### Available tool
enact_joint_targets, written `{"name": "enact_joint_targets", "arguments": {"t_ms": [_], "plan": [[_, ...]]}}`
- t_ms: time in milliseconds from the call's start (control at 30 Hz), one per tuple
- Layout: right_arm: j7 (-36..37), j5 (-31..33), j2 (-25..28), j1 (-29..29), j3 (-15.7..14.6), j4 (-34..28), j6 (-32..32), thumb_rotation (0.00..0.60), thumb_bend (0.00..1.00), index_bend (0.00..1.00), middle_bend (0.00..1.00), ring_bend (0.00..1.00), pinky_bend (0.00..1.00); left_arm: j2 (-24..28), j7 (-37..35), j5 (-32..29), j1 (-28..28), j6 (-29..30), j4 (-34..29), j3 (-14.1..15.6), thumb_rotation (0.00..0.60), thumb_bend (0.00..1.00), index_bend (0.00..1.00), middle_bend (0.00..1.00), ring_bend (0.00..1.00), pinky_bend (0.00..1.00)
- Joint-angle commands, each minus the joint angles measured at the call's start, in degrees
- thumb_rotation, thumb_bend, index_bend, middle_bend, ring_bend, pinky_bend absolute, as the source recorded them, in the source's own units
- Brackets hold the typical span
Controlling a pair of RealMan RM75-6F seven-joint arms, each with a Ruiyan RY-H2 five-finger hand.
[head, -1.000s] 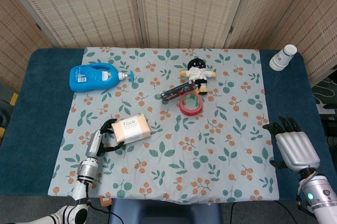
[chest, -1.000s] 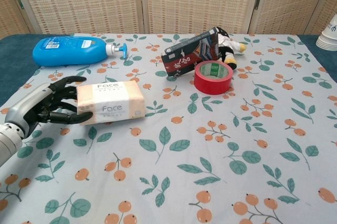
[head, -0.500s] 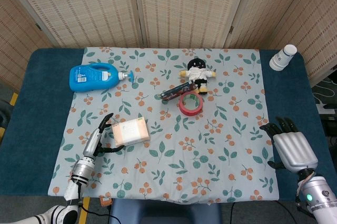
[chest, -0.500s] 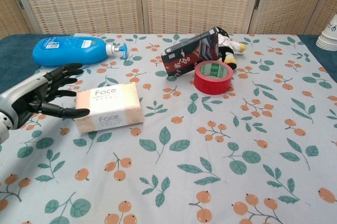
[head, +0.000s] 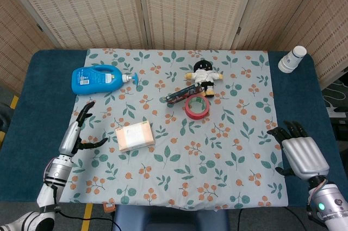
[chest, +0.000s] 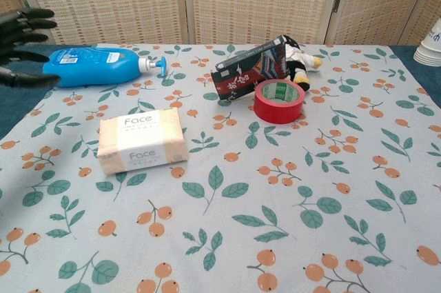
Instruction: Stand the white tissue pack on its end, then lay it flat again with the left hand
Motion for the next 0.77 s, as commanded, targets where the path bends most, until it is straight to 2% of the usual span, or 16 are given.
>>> {"name": "enact_joint_targets", "arguments": {"t_ms": [33, 67, 133, 167, 200, 267, 333, 467, 767], "plan": [[0.7, -1.3, 0.4, -0.5, -0.1, -0.4, 0.4, 0.6, 0.06, 0.2, 0.17, 0.0, 0.0, 10.0, 8.1, -1.9, 1.7, 2.5, -6.4, -2.9, 0.6, 0.38, 0.04, 0.03, 0.02, 0.21], [0.9, -1.8, 0.5, -0.7, -0.1, -0.5, 0.6, 0.6, 0.06, 0.2, 0.17, 0.0, 0.0, 11.8, 13.2, -2.2, 2.1, 3.7, -6.7, -2.8, 0.6, 0.4, 0.08, 0.06, 0.05, 0.22], [1.5, -2.9, 0.6, -1.1, -0.1, -0.5, 1.2, 0.6, 0.06, 0.2, 0.17, 0.0, 0.0, 15.1, 25.1, -2.7, 2.6, 4.9, -6.8, -1.4, 0.6, 0.42, 0.19, 0.19, 0.16, 0.24], [1.6, -3.5, 0.7, -1.3, -0.2, -0.5, 1.4, 0.6, 0.06, 0.2, 0.17, 0.0, 0.0, 17.2, 34.0, -2.1, 2.7, 5.2, -6.0, 0.2, 0.6, 0.42, 0.19, 0.2, 0.17, 0.25], [1.7, -3.9, 0.7, -1.5, -0.3, -0.5, 1.5, 0.6, 0.06, 0.2, 0.17, 0.0, 0.0, 18.7, 39.8, -1.3, 2.6, 4.5, -5.2, 1.7, 0.6, 0.38, 0.17, 0.22, 0.17, 0.24], [2.1, -5.0, 0.9, -1.9, -0.6, -0.5, 1.5, 0.6, 0.06, 0.2, 0.17, 0.0, 0.0, 22.6, 48.1, -2.0, 2.1, 0.0, -5.8, 5.0, 0.6, 0.29, 0.11, 0.21, 0.12, 0.22], [3.0, -6.6, 1.2, -2.4, -0.8, -0.5, 1.7, 0.6, 0.06, 0.2, 0.17, 0.0, 0.0, 24.9, 50.4, -4.5, 2.1, -2.2, -7.8, 5.9, 0.6, 0.27, 0.1, 0.18, 0.07, 0.2], [5.1, -11.5, 2.0, -4.1, -1.5, -0.5, 3.2, 0.6, 0.06, 0.2, 0.17, 0.0, 0.0, 26.8, 51.0, -8.3, 3.0, -2.1, -12.0, 6.6, 0.6, 0.28, 0.12, 0.16, 0.06, 0.19], [7.1, -15.3, 3.4, -6.3, -1.8, -0.5, 5.6, 0.6, 0.06, 0.2, 0.17, 0.0, 0.0, 26.4, 58.1, -9.0, 2.6, -0.5, -15.7, 8.6, 0.6, 0.34, 0.11, 0.16, 0.07, 0.19]]}}
